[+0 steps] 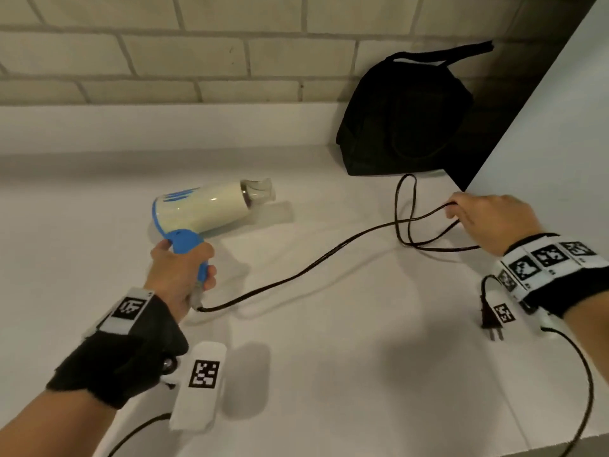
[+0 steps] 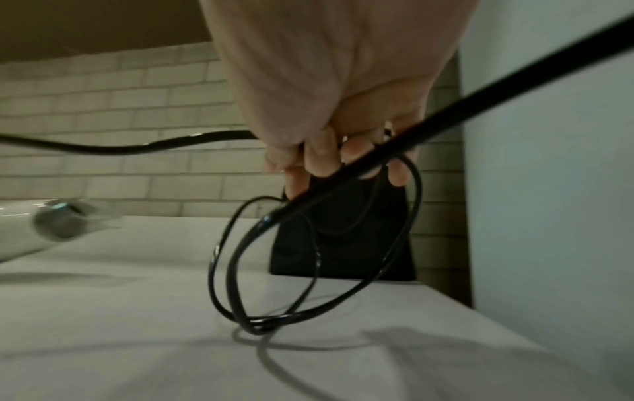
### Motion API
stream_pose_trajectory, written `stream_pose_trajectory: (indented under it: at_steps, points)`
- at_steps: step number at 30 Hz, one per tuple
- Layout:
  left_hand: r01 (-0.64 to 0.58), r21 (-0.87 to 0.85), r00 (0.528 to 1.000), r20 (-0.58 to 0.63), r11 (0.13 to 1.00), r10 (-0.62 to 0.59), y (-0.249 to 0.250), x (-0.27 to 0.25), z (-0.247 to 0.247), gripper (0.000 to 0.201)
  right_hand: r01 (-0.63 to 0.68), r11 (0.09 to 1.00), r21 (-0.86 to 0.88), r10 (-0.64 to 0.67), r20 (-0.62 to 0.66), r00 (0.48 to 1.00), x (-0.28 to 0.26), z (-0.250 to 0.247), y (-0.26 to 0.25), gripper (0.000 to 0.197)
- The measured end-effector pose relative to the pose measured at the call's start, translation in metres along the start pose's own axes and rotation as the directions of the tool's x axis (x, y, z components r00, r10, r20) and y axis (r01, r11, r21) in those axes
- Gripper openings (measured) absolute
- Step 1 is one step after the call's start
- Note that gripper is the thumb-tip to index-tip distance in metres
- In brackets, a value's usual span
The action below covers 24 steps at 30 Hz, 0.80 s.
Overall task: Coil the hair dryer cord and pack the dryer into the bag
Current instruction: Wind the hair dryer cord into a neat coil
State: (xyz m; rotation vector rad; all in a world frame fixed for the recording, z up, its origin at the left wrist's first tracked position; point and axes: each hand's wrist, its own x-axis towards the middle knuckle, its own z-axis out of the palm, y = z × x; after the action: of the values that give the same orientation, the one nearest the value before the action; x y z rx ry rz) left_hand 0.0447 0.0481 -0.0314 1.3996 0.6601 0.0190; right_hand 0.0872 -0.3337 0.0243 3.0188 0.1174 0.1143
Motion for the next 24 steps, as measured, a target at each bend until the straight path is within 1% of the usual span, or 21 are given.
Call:
stream_pose_trajectory:
  at_steps: [2,3,4,5,6,8,9,11,13,15,17,19,21,22,24]
  points:
    - [-0.024,-0.037,1.000,-0.021,0.999,0.023,0.003,0.003,-0.006,0.069,-0.046,0.999,-0.022,0.044,-0.085,0.995,0.000,-0.001,0.012,0.035]
    - [-0.042,-0.038,0.999,-0.031,0.998,0.041,0.004,0.004,-0.009,0.070,-0.057,0.998,-0.006,0.056,-0.134,0.989,0.000,-0.002,0.017,0.035]
    - [-0.062,-0.030,0.997,-0.043,0.998,0.060,0.004,0.003,-0.012,0.070,-0.072,0.997,0.031,0.076,-0.147,0.986,-0.001,-0.006,0.019,0.035]
    - [-0.084,-0.013,0.995,-0.055,0.996,0.083,0.004,0.002,-0.016,0.070,-0.103,0.991,0.081,0.113,-0.134,0.984,0.000,-0.008,0.025,0.033]
    - [-0.102,0.008,0.992,-0.070,0.995,0.103,0.003,0.002,-0.021,0.070,-0.172,0.974,0.147,0.186,-0.085,0.979,0.001,-0.009,0.031,0.032]
    - [-0.125,0.044,0.986,-0.108,0.991,0.129,-0.004,0.001,-0.029,0.070,-0.316,0.912,0.260,0.314,0.052,0.948,0.007,-0.011,0.051,0.038]
    - [-0.131,0.063,0.984,-0.114,0.989,0.137,-0.008,0.000,-0.031,0.071,-0.370,0.872,0.322,0.360,0.092,0.928,0.009,-0.012,0.059,0.041]
    - [-0.129,0.079,0.984,-0.114,0.988,0.137,-0.017,-0.004,-0.027,0.072,-0.402,0.801,0.444,0.394,0.115,0.912,0.011,-0.018,0.056,0.040]
    - [-0.137,0.099,0.985,-0.094,0.986,0.146,-0.026,-0.006,-0.016,0.073,-0.378,0.762,0.526,0.390,0.093,0.916,0.014,-0.023,0.044,0.043]
    - [-0.153,0.150,0.986,-0.040,0.977,0.161,-0.032,-0.007,-0.004,0.075,-0.337,0.753,0.565,0.370,0.059,0.927,0.017,-0.029,0.030,0.045]
    - [-0.155,0.192,0.987,-0.001,0.969,0.158,-0.034,-0.005,0.002,0.076,-0.292,0.747,0.597,0.325,0.055,0.944,0.020,-0.036,0.017,0.048]
    - [-0.139,0.234,0.990,0.053,0.962,0.130,-0.034,-0.004,0.004,0.076,-0.255,0.759,0.599,0.268,0.070,0.961,0.022,-0.040,0.008,0.048]
    - [-0.137,0.305,0.989,0.097,0.942,0.112,-0.031,-0.007,0.002,0.072,-0.223,0.792,0.569,0.217,0.079,0.973,0.022,-0.042,-0.002,0.046]
    - [-0.148,0.382,0.988,0.102,0.912,0.118,-0.029,-0.009,0.000,0.069,-0.212,0.807,0.551,0.195,0.089,0.977,0.020,-0.044,-0.010,0.045]
    - [-0.205,0.587,0.977,0.080,0.783,0.196,-0.021,-0.018,-0.003,0.072,-0.183,0.853,0.489,0.146,0.114,0.983,0.013,-0.046,-0.027,0.044]
